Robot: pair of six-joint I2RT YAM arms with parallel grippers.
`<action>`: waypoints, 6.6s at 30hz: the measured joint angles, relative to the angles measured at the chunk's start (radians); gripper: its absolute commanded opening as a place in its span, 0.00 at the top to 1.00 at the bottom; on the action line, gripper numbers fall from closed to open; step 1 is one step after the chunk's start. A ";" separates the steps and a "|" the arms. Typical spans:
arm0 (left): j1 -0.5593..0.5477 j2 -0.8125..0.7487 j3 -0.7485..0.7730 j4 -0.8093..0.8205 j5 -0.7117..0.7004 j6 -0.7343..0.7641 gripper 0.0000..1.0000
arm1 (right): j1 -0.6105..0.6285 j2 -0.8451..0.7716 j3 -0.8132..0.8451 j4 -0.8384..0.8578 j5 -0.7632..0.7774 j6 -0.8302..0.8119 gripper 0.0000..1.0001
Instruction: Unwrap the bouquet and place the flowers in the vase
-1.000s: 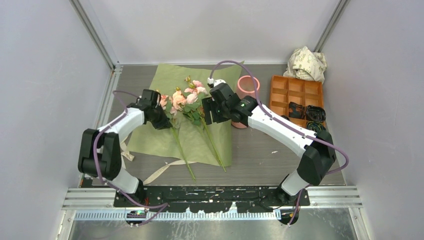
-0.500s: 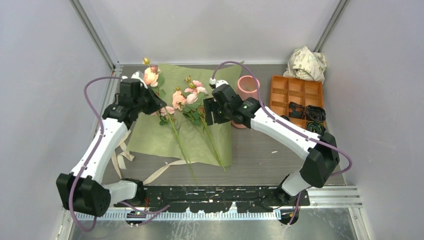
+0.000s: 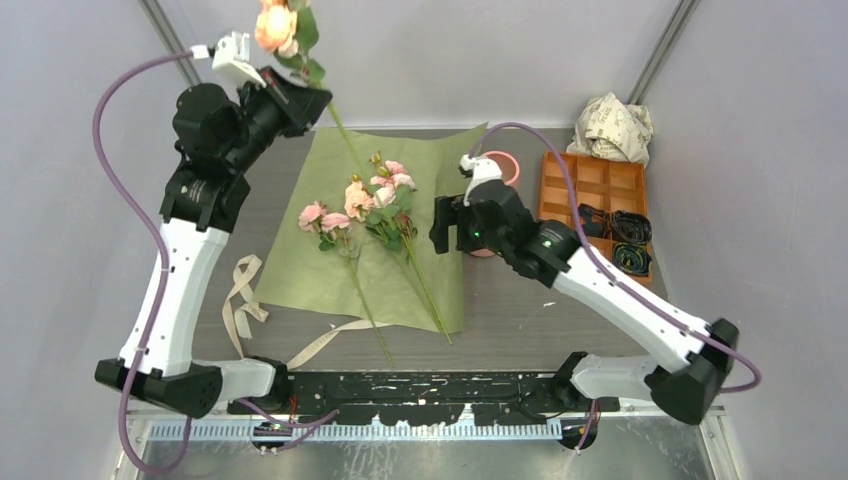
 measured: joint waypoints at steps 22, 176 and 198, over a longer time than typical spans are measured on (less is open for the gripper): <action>-0.446 0.542 0.720 0.328 0.036 0.268 0.95 | -0.005 -0.662 -0.151 0.010 0.447 0.029 0.01; -0.508 -0.592 -0.449 -0.147 -1.109 0.327 0.37 | 0.164 0.132 0.640 0.282 0.347 -0.561 0.99; -0.508 -0.432 -0.449 -0.128 -0.951 0.245 0.37 | -0.214 0.092 0.462 0.734 0.489 -0.729 0.99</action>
